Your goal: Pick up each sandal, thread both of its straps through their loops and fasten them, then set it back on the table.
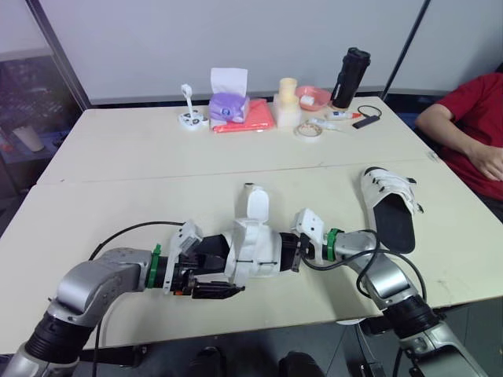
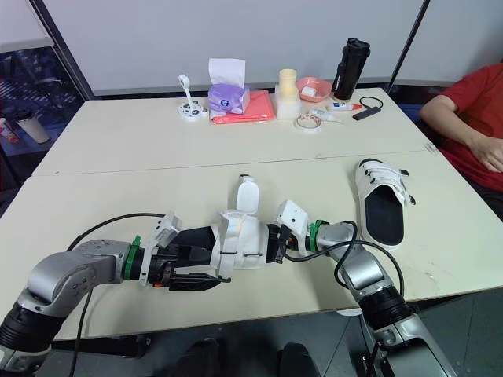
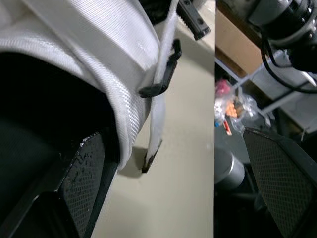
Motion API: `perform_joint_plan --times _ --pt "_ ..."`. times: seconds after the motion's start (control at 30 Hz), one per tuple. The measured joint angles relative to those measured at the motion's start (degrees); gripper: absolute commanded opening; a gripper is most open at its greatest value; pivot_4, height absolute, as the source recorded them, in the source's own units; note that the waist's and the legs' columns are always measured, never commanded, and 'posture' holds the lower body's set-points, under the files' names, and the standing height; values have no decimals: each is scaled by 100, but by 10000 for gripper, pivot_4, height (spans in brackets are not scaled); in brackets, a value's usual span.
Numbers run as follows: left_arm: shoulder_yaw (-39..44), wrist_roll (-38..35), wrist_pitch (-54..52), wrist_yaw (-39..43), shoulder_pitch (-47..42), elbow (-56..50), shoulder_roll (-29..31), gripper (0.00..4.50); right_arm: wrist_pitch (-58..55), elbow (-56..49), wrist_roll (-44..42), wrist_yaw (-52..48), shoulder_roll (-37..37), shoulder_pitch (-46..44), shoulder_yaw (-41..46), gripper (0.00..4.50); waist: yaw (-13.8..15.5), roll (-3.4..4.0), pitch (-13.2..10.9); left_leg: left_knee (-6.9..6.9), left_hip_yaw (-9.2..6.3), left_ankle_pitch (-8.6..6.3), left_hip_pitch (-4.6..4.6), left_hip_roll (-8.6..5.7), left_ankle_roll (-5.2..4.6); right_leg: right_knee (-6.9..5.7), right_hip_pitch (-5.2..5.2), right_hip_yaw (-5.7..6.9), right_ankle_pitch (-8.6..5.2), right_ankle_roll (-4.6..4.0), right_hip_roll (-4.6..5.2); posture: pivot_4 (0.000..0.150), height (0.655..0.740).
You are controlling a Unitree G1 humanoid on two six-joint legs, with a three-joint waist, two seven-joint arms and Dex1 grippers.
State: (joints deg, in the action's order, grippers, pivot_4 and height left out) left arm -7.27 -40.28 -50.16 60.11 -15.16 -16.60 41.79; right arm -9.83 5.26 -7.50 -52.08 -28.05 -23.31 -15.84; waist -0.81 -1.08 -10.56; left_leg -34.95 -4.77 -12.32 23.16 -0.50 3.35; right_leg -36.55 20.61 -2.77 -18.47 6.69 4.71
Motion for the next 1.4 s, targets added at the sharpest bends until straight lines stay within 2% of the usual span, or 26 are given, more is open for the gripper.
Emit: perform_joint_plan --times 0.2,0.4,0.6,0.77,1.4 --pt "-51 -42 -7 350 -79 75 50 44621 17 -19 0 5 -2 46 12 0 -5 2 1 3 0 0 5 1 0 11 0 1 2 0 0 1500 7400" --pt "160 -199 -127 608 32 72 469 44621 17 -58 0 25 -2 84 25 0 -3 3 1 8 0 0 8 3 0 14 4 1 2 0 0 1500 7400" --pt "615 -737 -390 633 82 -89 532 44621 17 -59 0 35 -1 71 38 0 0 2 2 7 -1 0 9 3 0 15 4 2 2 0 4 1500 7400" --pt "593 -942 -560 592 75 -417 525 44621 17 -49 0 35 0 46 16 0 -4 3 2 9 -1 0 9 4 -1 15 5 1 2 -1 2 1500 7400" --pt "-196 -362 -424 513 -580 -20 203 44621 17 -45 0 86 1 66 28 0 -1 2 2 3 0 1 9 2 -2 15 0 7 5 0 -17 1500 7400"
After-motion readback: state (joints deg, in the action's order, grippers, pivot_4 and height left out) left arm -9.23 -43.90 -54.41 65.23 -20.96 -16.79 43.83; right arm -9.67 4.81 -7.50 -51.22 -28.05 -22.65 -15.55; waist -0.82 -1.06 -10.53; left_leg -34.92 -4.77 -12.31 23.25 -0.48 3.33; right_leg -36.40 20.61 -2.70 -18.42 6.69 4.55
